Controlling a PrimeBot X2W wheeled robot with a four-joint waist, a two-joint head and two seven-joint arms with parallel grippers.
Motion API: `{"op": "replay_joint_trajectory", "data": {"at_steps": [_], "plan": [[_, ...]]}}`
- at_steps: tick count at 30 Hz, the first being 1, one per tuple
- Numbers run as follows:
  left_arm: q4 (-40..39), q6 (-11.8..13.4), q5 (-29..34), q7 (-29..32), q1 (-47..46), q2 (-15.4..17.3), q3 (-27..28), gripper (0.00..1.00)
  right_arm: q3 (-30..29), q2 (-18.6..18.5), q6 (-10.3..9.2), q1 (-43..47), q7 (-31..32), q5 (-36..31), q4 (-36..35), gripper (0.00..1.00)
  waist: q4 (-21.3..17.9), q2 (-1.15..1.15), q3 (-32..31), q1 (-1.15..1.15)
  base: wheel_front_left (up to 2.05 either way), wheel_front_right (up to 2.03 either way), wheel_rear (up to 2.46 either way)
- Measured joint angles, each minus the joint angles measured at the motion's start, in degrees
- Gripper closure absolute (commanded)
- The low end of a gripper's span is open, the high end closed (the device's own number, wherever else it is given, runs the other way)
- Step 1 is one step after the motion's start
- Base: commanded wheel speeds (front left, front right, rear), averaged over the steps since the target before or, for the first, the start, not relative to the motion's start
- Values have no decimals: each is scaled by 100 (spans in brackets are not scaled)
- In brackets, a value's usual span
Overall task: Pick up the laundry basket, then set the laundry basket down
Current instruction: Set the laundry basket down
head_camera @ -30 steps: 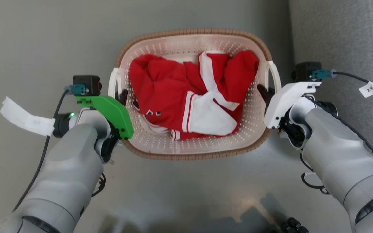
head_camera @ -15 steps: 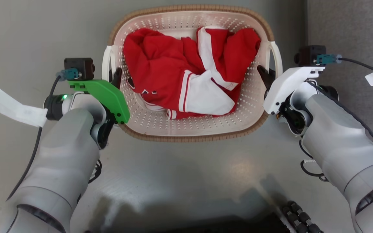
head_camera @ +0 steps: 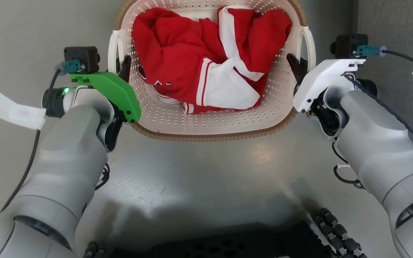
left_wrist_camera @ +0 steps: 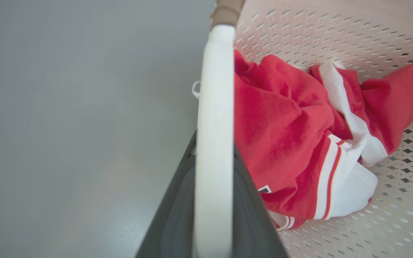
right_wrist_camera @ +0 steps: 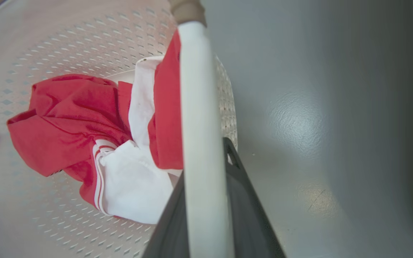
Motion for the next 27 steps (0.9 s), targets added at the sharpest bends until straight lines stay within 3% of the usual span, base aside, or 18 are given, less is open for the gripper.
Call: {"op": "replay_joint_trajectory", "data": {"at_steps": [23,24,25,26,27], "plan": [[100,-1,27,-124,-115,-1,-32,100,210,2,0,-95,-235,96,27,100,56,0,278,0,0,0,0],[100,-1,27,-124,-121,-1,-32,100,216,2,0,-110,-244,99,31,95,57,0,282,0,0,0,0],[100,-1,27,-125,-122,-1,-33,100,226,2,0,-114,-249,102,35,75,58,0,285,0,0,0,0],[102,-1,27,-124,-122,0,-36,80,235,2,3,-114,-249,103,40,33,58,0,287,0,0,0,0],[107,-1,27,-124,-122,0,-38,56,243,3,9,-114,-250,104,41,0,58,0,288,0,0,0,0]]}}
